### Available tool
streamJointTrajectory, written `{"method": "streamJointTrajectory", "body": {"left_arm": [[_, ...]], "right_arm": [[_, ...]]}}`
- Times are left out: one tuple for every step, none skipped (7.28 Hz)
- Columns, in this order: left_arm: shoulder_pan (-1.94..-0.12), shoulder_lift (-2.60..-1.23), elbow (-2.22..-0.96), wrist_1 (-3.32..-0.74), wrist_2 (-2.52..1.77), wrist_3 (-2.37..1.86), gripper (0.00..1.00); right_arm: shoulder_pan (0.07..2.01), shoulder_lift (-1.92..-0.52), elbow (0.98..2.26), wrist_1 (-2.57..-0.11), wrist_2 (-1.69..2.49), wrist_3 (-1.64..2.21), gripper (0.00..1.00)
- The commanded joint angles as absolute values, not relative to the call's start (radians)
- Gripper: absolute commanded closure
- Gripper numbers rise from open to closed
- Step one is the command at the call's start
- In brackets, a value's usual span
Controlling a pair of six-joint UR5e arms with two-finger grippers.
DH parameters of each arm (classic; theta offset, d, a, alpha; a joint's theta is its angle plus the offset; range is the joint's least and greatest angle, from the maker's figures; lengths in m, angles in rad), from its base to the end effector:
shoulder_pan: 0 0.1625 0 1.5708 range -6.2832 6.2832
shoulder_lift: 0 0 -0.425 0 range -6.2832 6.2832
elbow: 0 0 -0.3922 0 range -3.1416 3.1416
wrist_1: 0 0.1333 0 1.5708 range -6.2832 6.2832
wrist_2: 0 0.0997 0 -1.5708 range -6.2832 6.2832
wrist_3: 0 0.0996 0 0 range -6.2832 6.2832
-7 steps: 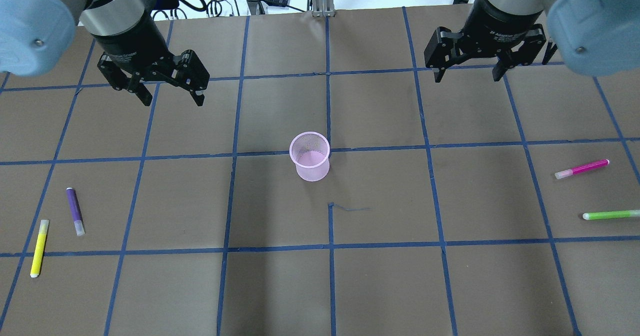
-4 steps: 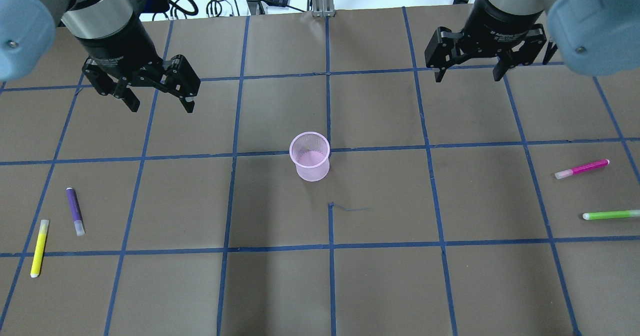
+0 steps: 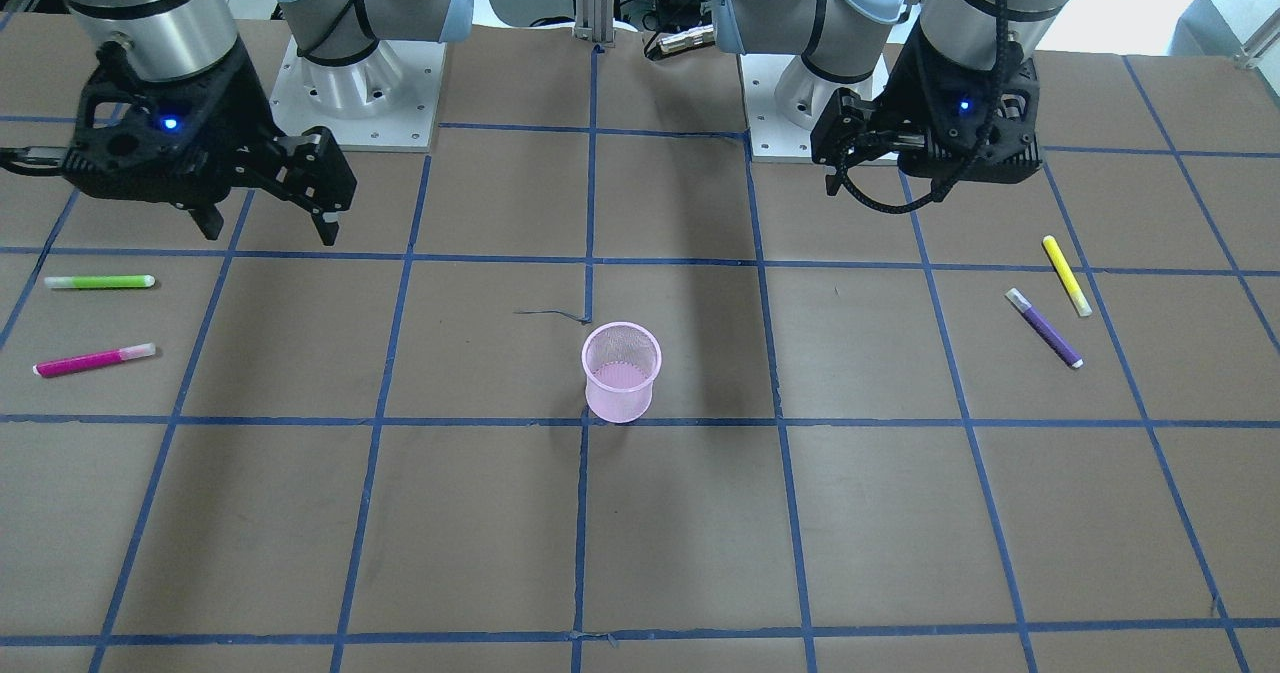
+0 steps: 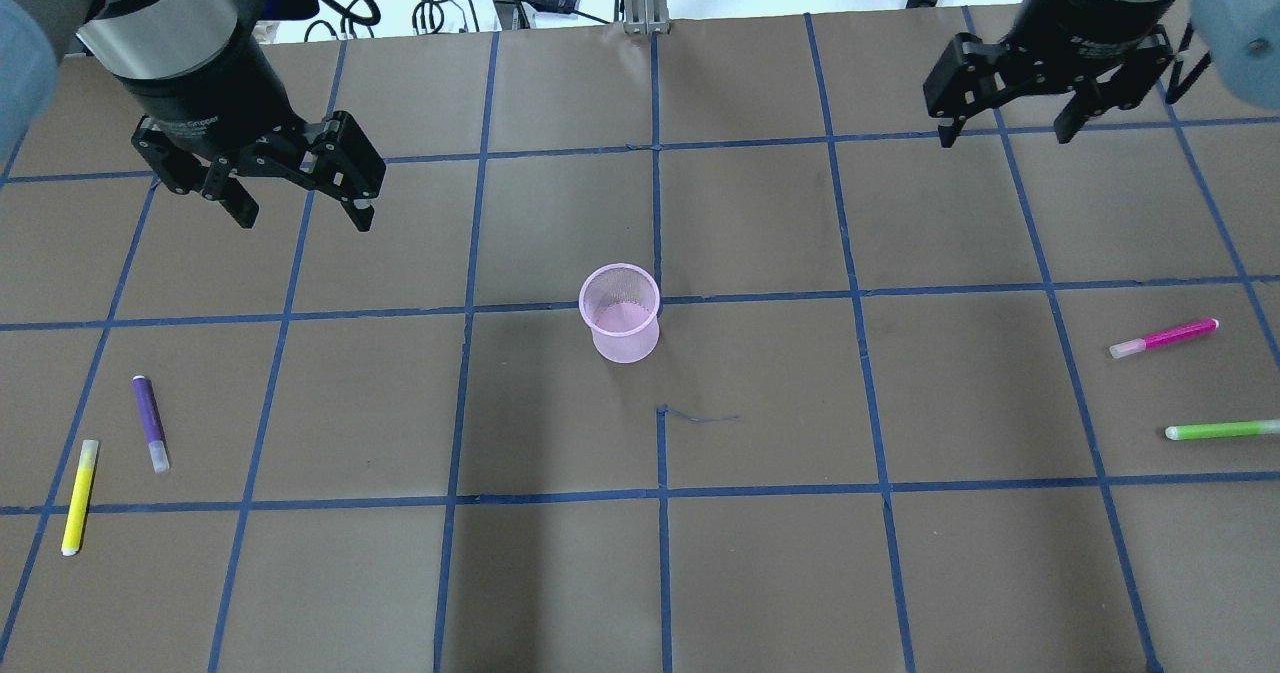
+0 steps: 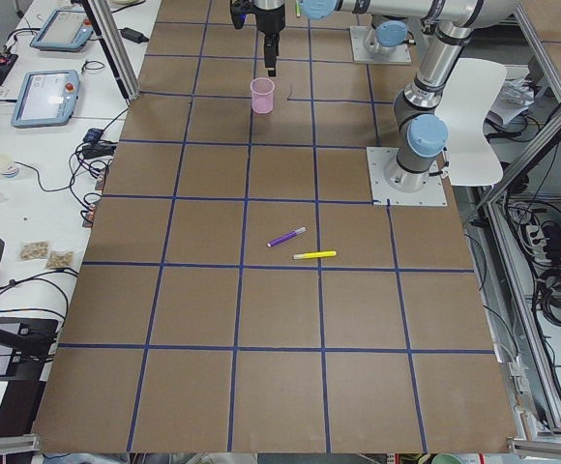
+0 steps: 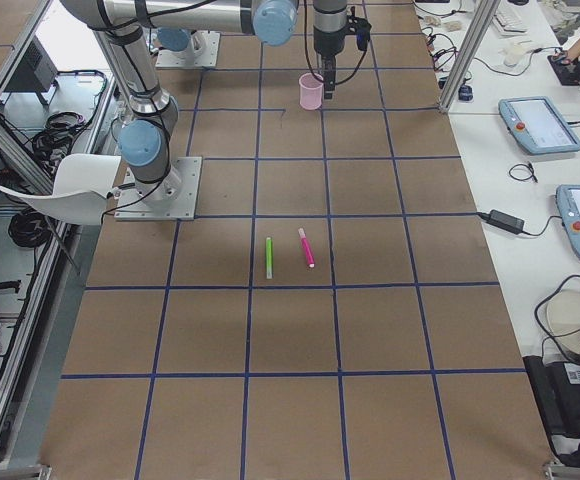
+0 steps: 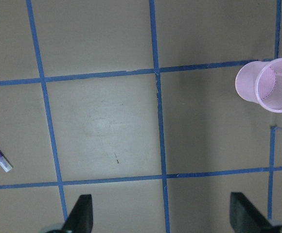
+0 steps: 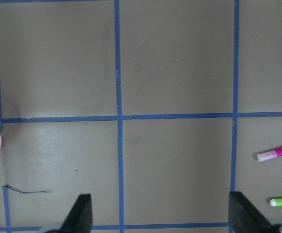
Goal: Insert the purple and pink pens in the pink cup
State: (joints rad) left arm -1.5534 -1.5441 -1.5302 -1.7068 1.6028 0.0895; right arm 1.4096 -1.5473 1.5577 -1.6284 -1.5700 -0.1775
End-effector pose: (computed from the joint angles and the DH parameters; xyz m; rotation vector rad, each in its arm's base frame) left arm -0.1219 -0.4748 0.5076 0.1139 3.1093 0.1094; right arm 0.0504 -0.5213 0.4885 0.0256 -3.1335 0.0731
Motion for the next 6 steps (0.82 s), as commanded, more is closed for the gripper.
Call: {"method": "streamJointTrajectory", "body": {"left_arm": [[-1.552,-1.552,-1.532,-1.715,1.595,0.087,0.00],[-1.545,-1.558,-1.532,-1.715,1.600,0.087,0.00],[-1.530,-1.560,-1.535,-1.713,1.592,0.107,0.00],[-1.484,-1.568,-1.558,-1.701,1.603,0.124,0.00],[-1.395,-1.591,-1.598,-1.645,1.600,0.079,0.00],[-1.303,-1.607,-1.638,-1.556,1.598,0.104,0.00]], "right_arm": [[1.240,-1.501,1.566,-1.617,-1.583,-0.563,0.00],[1.165,-1.450,1.566,-1.627,-1.601,-0.678,0.00],[1.076,-1.393,1.566,-1.656,-1.617,-0.749,0.00],[1.027,-1.318,1.566,-1.727,-1.618,-0.888,0.00],[0.994,-1.260,1.571,-1.808,-1.632,-1.040,0.00],[0.926,-1.217,1.574,-1.815,-1.628,-1.207,0.00]]}}
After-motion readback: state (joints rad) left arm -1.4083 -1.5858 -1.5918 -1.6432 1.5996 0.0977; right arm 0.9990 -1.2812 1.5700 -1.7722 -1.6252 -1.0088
